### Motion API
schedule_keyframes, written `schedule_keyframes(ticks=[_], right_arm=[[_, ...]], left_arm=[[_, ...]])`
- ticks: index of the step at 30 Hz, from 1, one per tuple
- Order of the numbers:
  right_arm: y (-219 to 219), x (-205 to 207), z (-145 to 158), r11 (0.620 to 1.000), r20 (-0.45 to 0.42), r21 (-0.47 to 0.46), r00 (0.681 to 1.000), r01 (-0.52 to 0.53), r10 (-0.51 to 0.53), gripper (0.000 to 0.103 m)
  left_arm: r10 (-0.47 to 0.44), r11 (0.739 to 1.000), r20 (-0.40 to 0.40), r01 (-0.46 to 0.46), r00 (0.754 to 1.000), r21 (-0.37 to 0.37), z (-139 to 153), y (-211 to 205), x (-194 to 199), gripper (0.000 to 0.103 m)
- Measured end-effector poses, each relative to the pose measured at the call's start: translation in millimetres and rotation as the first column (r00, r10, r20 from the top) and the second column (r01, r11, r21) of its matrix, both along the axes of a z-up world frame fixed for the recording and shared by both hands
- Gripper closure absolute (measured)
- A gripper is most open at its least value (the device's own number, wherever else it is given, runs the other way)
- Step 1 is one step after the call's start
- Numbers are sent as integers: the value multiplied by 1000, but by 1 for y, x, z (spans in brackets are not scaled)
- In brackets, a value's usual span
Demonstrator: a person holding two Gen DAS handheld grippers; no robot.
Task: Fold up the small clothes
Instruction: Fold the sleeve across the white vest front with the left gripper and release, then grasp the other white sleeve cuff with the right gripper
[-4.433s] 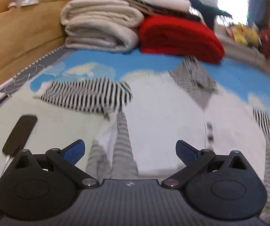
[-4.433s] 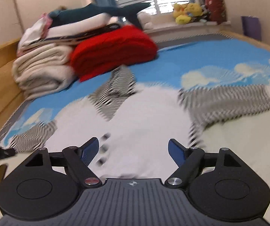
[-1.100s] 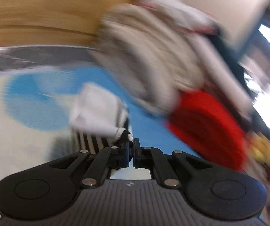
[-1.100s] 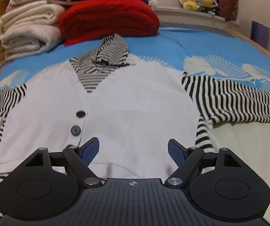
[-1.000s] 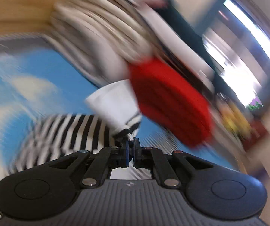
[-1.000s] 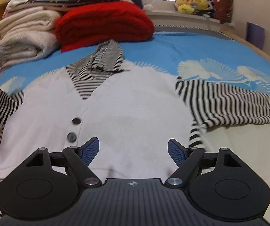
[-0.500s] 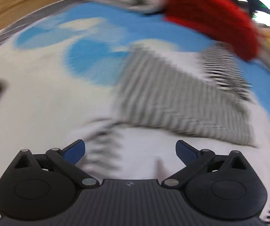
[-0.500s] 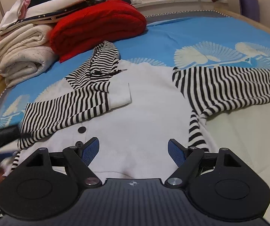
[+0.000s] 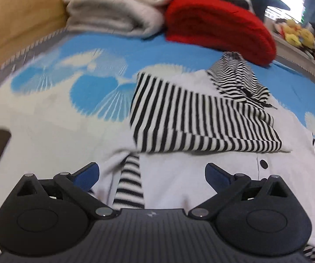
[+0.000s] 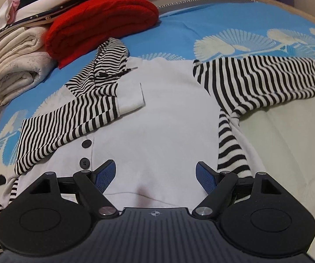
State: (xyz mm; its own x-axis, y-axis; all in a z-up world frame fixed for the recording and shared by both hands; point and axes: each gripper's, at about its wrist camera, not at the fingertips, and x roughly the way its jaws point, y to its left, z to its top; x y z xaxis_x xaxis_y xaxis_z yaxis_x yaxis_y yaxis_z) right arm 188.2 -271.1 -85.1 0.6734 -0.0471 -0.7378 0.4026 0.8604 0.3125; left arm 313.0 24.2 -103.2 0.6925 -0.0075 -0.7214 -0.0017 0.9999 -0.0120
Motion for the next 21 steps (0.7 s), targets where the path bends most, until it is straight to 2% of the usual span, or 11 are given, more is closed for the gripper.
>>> schedule_keyframes(ticks=[5, 10, 13, 15, 17, 19, 21], right_arm=[[1, 0, -2, 1000, -4, 14, 1000, -10, 10, 22], [0, -3, 0, 1000, 1, 18, 1000, -9, 9, 22], [-11, -7, 4, 999, 21, 37, 999, 30, -30, 22], [-29, -14, 9, 993, 52, 73, 994, 94, -98, 22], [-64, -22, 16, 972, 88, 129, 974, 199, -211, 22], [-109, -31, 17, 931, 92, 182, 937, 317, -337, 22], [-160, -37, 9, 863, 54, 218, 877, 456, -477, 22]], left_arm=[[-22, 1000, -10, 22, 1000, -22, -6, -16, -2, 0], [-27, 1000, -15, 27, 1000, 1, -6, -23, -4, 0], [-28, 999, -15, 28, 999, -27, -4, -21, -2, 0], [-14, 1000, -9, 14, 1000, -22, -3, -19, 0, 0], [6, 1000, -6, -7, 1000, -21, -2, -15, 4, 0], [26, 999, -12, -27, 1000, -29, -1, -10, 8, 0], [48, 998, -16, -48, 999, -30, -1, -4, 13, 0]])
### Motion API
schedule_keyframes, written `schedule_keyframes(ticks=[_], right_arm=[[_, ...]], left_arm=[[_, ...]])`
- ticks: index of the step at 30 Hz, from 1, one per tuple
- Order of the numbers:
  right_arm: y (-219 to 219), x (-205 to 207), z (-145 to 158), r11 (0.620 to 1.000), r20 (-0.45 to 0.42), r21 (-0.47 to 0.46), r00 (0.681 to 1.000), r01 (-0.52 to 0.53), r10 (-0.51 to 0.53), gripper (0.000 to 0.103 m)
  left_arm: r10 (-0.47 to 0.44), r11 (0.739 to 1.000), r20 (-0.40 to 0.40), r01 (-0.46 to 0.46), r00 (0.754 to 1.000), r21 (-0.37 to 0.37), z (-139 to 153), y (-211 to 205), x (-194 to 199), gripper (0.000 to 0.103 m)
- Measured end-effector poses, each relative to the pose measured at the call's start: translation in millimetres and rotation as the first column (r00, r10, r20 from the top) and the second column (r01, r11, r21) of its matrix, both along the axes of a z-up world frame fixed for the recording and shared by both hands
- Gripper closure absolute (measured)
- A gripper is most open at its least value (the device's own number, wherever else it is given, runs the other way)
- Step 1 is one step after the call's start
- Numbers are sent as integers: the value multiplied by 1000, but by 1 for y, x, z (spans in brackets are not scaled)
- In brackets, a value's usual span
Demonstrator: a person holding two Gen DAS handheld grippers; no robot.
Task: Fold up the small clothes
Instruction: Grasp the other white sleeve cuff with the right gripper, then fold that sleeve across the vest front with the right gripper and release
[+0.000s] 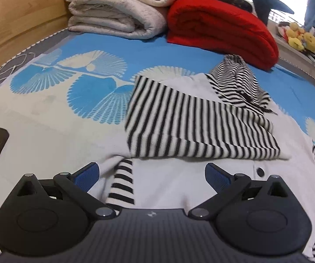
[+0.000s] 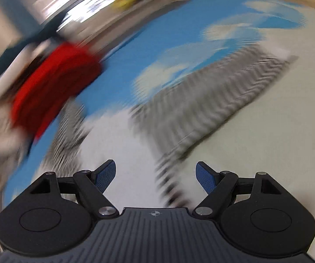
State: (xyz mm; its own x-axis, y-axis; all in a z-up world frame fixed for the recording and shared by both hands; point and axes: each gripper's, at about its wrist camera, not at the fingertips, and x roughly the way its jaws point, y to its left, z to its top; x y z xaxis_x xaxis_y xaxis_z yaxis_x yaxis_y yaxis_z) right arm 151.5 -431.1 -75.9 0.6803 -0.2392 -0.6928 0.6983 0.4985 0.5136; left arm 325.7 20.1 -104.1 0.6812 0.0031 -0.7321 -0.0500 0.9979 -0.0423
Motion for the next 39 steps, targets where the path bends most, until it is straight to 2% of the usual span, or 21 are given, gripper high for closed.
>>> schedule_keyframes(ticks=[2, 5, 7, 10, 11, 12, 13, 15, 16, 18, 21, 23, 25, 28, 31, 33, 34, 35, 37, 38, 39], right_arm=[[-54, -7, -13, 985, -33, 45, 986, 167, -166, 23], [-115, -12, -31, 946, -59, 24, 946, 322, -320, 25], [-143, -9, -45, 934, -78, -13, 931, 358, -357, 25], [-174, -1, -71, 926, -85, 22, 924, 376, -373, 23], [-177, 4, -73, 931, -54, -16, 930, 364, -364, 16], [-179, 13, -73, 938, -45, -58, 937, 343, -345, 15], [-179, 22, -74, 941, -67, -90, 941, 326, -332, 18], [-178, 40, -73, 940, -109, -169, 942, 298, -318, 82], [-180, 48, -73, 948, -109, -156, 949, 276, -295, 101], [-167, 64, -54, 935, -98, -224, 949, 273, -300, 100], [-118, 104, -5, 896, -71, -424, 982, 132, -178, 100], [-63, 135, 30, 845, -46, -535, 998, 10, -42, 100], [3, 161, 59, 773, -14, -625, 992, -104, 123, 100], [104, 192, 79, 706, 13, -662, 937, -252, 348, 100], [207, 213, 64, 648, -21, -623, 838, -438, 546, 96], [269, 220, 33, 572, -122, -522, 719, -633, 684, 59], [296, 219, 15, 510, -190, -466, 645, -723, 740, 31], [313, 211, 1, 460, -235, -456, 602, -762, 763, 33], [327, 189, -16, 373, -330, -486, 561, -790, 759, 34], [322, 180, -18, 370, -347, -491, 567, -789, 748, 34], [313, 171, -18, 393, -355, -483, 585, -783, 729, 33]], left_arm=[[22, 1000, -1, -22, 1000, 10, 0, 6, 5, 0], [58, 998, 1, -58, 998, 26, 0, 16, 12, 0], [84, 996, 0, -84, 996, 41, -2, 22, 17, 0], [111, 993, -14, -110, 994, 49, -5, 30, 25, 0], [116, 992, -20, -115, 993, 49, -6, 32, 27, 0], [120, 992, -26, -119, 992, 50, -7, 33, 29, 0], [124, 991, -30, -122, 992, 52, -8, 34, 32, 0], [127, 991, -36, -125, 991, 52, -8, 36, 34, 0], [128, 991, -35, -126, 991, 48, -8, 37, 35, 0], [133, 990, -31, -132, 991, 41, -6, 39, 35, 0], [140, 990, -28, -140, 990, 18, -2, 42, 35, 0], [149, 989, -28, -149, 988, -6, 2, 46, 33, 0], [159, 986, -26, -160, 987, -37, 7, 51, 32, 0], [192, 979, -12, -192, 981, -73, 15, 61, 28, 0], [224, 972, 10, -222, 975, -76, 21, 70, 24, 0], [232, 970, 5, -231, 973, -82, 23, 77, 23, 0], [234, 968, 2, -232, 972, -94, 24, 81, 23, 0], [237, 966, -2, -236, 971, -105, 24, 85, 22, 0], [243, 962, -1, -241, 970, -128, 28, 92, 19, 0], [243, 961, 4, -240, 970, -135, 29, 94, 17, 0], [241, 962, 12, -237, 971, -139, 31, 95, 15, 0]])
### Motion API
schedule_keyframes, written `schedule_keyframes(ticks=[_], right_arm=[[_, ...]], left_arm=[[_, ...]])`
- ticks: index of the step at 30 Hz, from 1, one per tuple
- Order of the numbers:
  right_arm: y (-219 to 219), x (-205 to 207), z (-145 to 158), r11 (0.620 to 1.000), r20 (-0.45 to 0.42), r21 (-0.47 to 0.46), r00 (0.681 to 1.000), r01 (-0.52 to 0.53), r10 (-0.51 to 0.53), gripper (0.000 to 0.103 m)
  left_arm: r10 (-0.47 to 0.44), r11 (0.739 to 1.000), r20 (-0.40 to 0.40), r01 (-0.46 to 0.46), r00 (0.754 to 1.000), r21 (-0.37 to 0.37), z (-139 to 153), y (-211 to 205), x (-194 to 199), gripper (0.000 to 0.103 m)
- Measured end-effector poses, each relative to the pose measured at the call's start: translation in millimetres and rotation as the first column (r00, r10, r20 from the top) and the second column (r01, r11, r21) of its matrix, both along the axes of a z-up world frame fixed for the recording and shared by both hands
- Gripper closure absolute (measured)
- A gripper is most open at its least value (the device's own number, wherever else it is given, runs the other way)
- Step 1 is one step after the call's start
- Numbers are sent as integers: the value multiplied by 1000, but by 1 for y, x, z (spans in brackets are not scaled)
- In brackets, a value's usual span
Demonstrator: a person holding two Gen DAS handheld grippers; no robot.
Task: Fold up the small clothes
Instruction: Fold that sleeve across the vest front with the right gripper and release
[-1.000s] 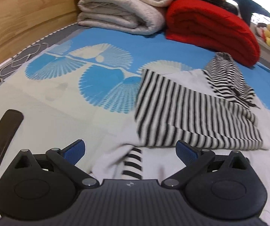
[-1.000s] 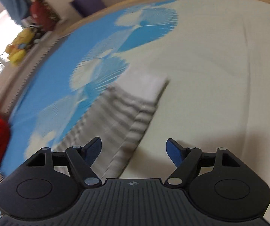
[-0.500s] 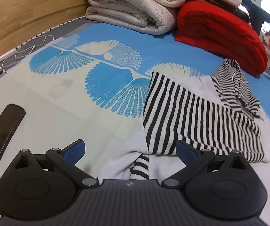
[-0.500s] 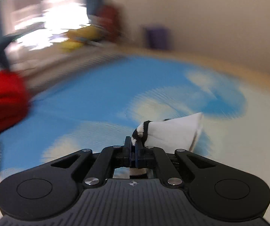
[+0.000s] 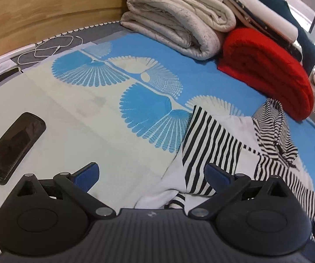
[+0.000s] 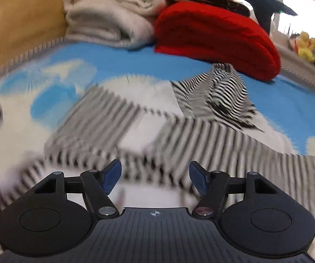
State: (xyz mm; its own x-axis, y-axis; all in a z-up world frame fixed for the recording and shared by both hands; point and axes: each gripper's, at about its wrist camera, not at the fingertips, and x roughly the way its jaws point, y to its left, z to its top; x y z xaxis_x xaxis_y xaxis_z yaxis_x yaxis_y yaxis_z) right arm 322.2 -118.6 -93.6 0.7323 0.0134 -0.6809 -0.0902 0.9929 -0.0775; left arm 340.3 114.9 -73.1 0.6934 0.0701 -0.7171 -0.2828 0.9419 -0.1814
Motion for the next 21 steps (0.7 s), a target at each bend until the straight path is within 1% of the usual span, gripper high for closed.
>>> schedule_keyframes(ticks=[2, 4, 6, 7, 9, 11, 12, 13, 15, 18, 21], right_arm=[[-33, -23, 11, 993, -19, 44, 994, 106, -105, 32], [-63, -46, 23, 973, -20, 111, 979, 204, -203, 31], [-81, -81, 29, 953, -25, 152, 965, 262, -261, 31], [-86, -104, 30, 945, -20, 159, 958, 285, -286, 30], [-93, -135, 28, 933, 17, 167, 945, 320, -327, 29], [-98, -158, 19, 918, 74, 160, 923, 364, -379, 29], [-99, -157, 12, 913, 84, 138, 914, 383, -396, 29], [-102, -154, 7, 916, 74, 106, 916, 386, -394, 29], [-105, -150, 7, 937, 68, 82, 936, 339, -345, 29], [-113, -154, 10, 936, 113, 32, 929, 351, -352, 29], [-123, -152, 8, 926, 90, 46, 921, 376, -378, 29]], left_arm=[[-11, 1000, 17, 11, 1000, 12, 4, -2, -3, 0], [-23, 999, 26, 22, 999, 39, 5, -9, -4, 0], [-50, 997, 36, 48, 998, 66, 7, -20, -6, 0], [-65, 995, 39, 62, 997, 80, 6, -25, -8, 0], [-105, 988, 35, 101, 994, 116, 3, -42, -11, 0], [-144, 979, 18, 140, 989, 147, -4, -58, -15, 0], [-159, 975, 6, 156, 987, 160, -8, -66, -16, 0], [-169, 972, -2, 167, 986, 167, -12, -73, -18, 0], [-187, 968, -17, 187, 982, 167, -18, -84, -20, 0], [-209, 961, -29, 211, 977, 179, -25, -98, -21, 0], [-220, 954, -27, 221, 975, 202, -27, -107, -21, 0]])
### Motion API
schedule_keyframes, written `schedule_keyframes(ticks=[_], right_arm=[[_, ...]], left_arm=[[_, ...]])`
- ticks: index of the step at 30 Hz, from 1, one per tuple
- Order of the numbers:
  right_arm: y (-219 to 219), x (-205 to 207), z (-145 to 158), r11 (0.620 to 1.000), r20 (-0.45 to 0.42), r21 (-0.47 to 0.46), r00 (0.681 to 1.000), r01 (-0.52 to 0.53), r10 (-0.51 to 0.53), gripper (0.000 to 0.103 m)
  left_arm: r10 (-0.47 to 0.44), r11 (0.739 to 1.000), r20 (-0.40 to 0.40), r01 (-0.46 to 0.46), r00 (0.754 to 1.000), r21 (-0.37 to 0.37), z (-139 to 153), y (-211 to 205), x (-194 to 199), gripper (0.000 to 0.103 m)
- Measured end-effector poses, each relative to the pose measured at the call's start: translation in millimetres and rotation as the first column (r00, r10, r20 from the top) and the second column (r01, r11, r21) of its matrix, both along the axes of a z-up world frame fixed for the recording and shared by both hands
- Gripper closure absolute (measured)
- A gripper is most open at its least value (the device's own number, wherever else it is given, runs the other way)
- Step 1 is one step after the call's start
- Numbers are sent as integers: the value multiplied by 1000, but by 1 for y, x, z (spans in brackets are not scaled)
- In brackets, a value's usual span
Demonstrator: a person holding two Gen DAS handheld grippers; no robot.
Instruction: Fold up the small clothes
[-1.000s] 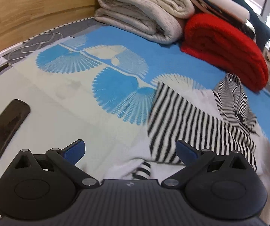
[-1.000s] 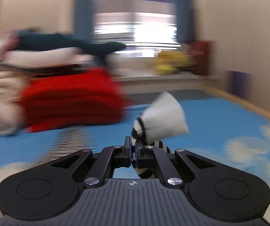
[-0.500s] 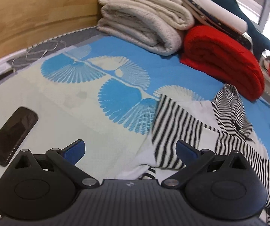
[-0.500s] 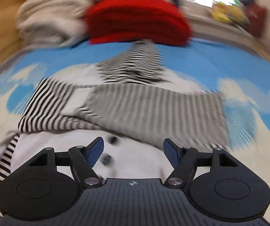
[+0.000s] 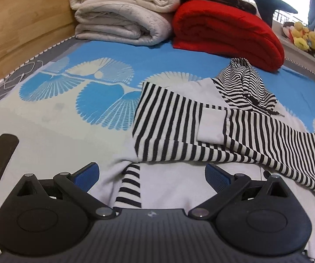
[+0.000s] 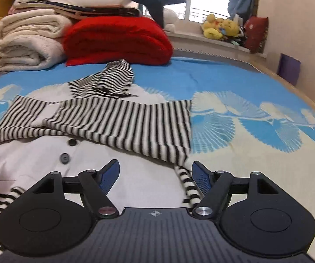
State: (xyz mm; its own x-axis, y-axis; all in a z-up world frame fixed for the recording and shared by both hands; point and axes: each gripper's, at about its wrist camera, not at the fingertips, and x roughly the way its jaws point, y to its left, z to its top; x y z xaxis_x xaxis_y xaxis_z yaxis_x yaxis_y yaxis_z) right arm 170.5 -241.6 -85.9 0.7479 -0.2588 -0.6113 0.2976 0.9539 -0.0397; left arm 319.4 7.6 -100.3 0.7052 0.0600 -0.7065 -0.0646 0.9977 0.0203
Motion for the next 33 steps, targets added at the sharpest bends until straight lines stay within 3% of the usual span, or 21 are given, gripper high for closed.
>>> schedule_keyframes(ticks=[3, 17, 26, 33], right_arm=[[-7, 6, -1, 999, -15, 42, 1000, 6, -5, 29], [-12, 8, -7, 998, -48, 57, 999, 6, -3, 29], [-11, 11, -10, 997, -76, 81, 997, -7, 13, 29], [-7, 12, -12, 997, -87, 75, 996, -24, 30, 29]], left_arm=[[-10, 1000, -2, 10, 1000, 11, -2, -7, 1, 0], [-50, 998, -19, 51, 999, 29, -6, -16, 0, 0], [-147, 989, -175, 144, 974, -30, -24, -28, 2, 0], [-156, 987, -178, 160, 972, 7, -29, -36, -1, 0]])
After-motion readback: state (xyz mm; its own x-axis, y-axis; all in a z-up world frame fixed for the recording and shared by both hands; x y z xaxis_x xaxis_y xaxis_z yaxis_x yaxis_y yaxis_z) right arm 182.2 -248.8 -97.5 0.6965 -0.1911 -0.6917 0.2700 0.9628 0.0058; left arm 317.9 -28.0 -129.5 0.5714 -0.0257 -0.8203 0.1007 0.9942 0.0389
